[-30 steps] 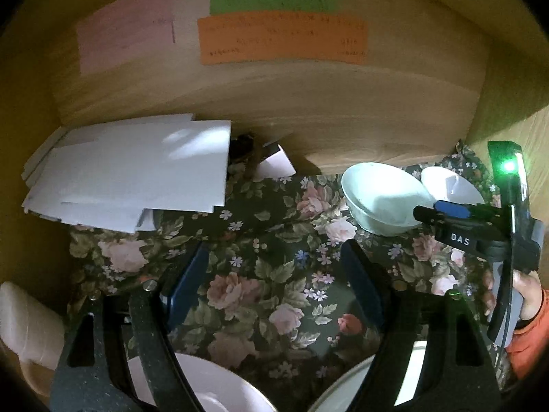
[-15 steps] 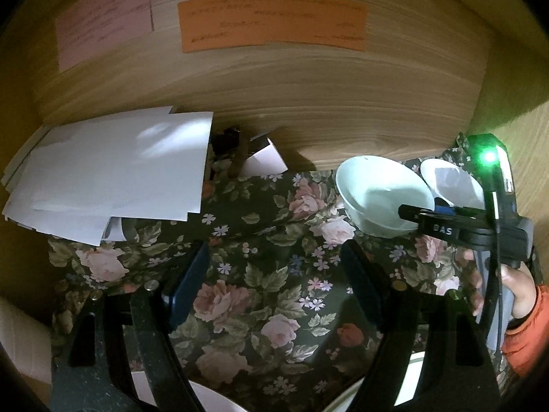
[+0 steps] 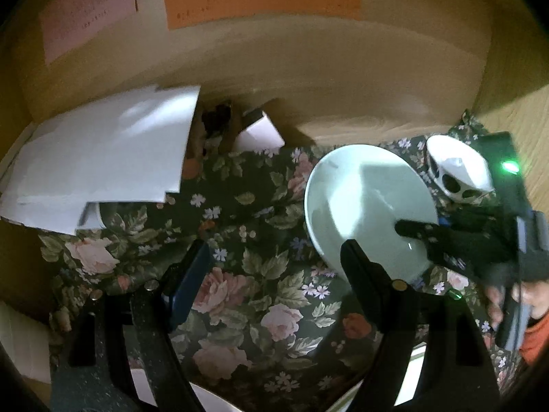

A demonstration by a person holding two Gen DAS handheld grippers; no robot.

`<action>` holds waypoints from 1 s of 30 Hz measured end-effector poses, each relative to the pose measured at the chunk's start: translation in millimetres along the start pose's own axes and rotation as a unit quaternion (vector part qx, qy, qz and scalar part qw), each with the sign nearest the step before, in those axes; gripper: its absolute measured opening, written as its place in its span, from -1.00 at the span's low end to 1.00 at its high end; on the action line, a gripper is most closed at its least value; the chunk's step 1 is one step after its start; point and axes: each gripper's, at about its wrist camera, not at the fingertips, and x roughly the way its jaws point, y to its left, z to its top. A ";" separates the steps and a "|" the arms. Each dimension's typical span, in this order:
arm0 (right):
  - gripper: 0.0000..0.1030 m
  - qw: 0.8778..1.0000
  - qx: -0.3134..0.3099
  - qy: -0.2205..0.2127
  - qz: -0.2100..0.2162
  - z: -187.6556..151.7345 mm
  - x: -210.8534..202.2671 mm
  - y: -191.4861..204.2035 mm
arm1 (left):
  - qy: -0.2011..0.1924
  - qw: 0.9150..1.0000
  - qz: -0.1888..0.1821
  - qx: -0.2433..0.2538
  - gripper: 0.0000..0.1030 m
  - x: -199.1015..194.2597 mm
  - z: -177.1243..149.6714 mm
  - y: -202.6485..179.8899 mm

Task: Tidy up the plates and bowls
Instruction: 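Lift the mint-green bowl with both grippers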

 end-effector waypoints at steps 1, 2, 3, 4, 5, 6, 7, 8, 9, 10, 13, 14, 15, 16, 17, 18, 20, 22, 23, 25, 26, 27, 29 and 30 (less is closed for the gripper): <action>-0.69 1.000 -0.006 0.001 0.003 -3.9 -3.4 3.2 | 0.009 1.000 0.000 0.000 0.54 4.1 -0.5 -0.6; -0.69 1.000 -0.011 0.003 0.007 -8.2 -7.0 5.7 | 0.018 1.000 0.000 -0.001 0.54 8.3 -1.1 -1.5; -0.69 1.000 -0.017 0.005 0.011 -12.9 -10.8 8.5 | 0.026 1.000 0.000 0.000 0.54 12.1 -1.9 -3.1; -0.69 1.000 -0.020 0.006 0.014 -16.3 -13.2 9.9 | 0.032 0.999 0.000 0.000 0.52 14.9 -2.5 -3.6; -0.69 1.000 -0.023 0.008 0.017 -19.9 -15.9 11.1 | 0.043 0.999 -0.002 0.001 0.47 20.0 -3.4 -5.5; -0.69 1.000 -0.025 0.009 0.018 -24.1 -18.7 10.1 | 0.053 0.999 -0.004 0.002 0.44 24.0 -4.3 -7.3; -0.69 0.999 -0.028 0.009 0.019 -30.0 -22.6 11.2 | 0.063 0.998 -0.007 0.004 0.36 27.9 -5.0 -9.1; -0.68 0.999 -0.031 0.008 0.020 -35.0 -26.1 12.1 | 0.072 0.997 -0.009 0.005 0.26 32.1 -6.1 -10.9; -0.67 0.999 -0.031 0.007 0.022 -45.5 -33.6 9.1 | 0.083 0.996 -0.011 0.005 0.21 36.8 -7.2 -13.0; -0.64 0.999 -0.030 0.005 0.022 -48.6 -34.9 9.0 | 0.089 0.996 -0.014 0.006 0.12 39.8 -7.5 -14.5; -0.47 0.999 -0.031 -0.010 0.015 -48.3 -37.9 6.2 | 0.111 0.994 -0.021 0.014 -0.18 49.3 -10.8 -20.6; -0.47 0.999 -0.028 -0.014 0.016 -52.1 -42.4 6.3 | 0.117 0.993 -0.024 0.018 -0.26 51.5 -12.0 -23.1; -0.47 0.999 -0.023 -0.016 0.018 -55.8 -46.4 6.7 | 0.121 0.992 -0.028 0.021 -0.29 53.0 -12.6 -25.1; -0.47 0.999 -0.020 -0.018 0.020 -59.1 -49.0 7.5 | 0.124 0.992 -0.031 0.023 -0.34 54.0 -13.5 -26.7; -0.47 0.999 -0.016 -0.020 0.022 -62.1 -51.9 7.7 | 0.126 0.991 -0.033 0.025 -0.37 55.0 -14.0 -28.3; -0.47 0.999 -0.012 -0.022 0.025 -56.7 -47.6 3.4 | 0.128 0.991 -0.034 0.027 -0.39 55.1 -14.8 -29.2; -0.52 0.999 -0.008 -0.025 0.028 -52.6 -45.8 4.0 | 0.129 0.990 -0.037 0.032 -0.54 55.9 -15.4 -32.0; -0.54 0.999 -0.003 -0.031 0.029 -52.5 -47.6 2.9 | 0.129 0.990 -0.041 0.040 -0.64 57.0 -16.1 -37.4; -0.56 0.999 -0.001 -0.029 0.029 -44.7 -37.2 0.8 | 0.126 0.990 -0.037 0.045 -0.64 55.9 -16.8 -39.8; -0.58 0.999 0.003 -0.030 0.028 -42.9 -36.4 -0.3 | 0.124 0.990 -0.037 0.051 -0.64 54.8 -17.1 -40.6; -0.58 0.999 0.005 -0.031 0.027 -43.0 -38.0 -1.2 | 0.123 0.990 -0.041 0.052 -0.64 53.1 -17.0 -40.8; -0.58 0.999 0.006 -0.032 0.027 -42.2 -38.1 -2.2 | 0.122 0.990 -0.046 0.049 -0.64 51.2 -16.9 -39.2; -0.59 0.999 0.010 -0.038 0.025 -41.9 -43.3 -3.7 | 0.119 0.990 -0.050 0.049 -0.64 51.0 -16.3 -41.9; -0.59 0.999 0.011 -0.041 0.024 -41.6 -45.6 -3.5 | 0.115 0.991 -0.050 0.053 -0.64 48.5 -16.5 -43.5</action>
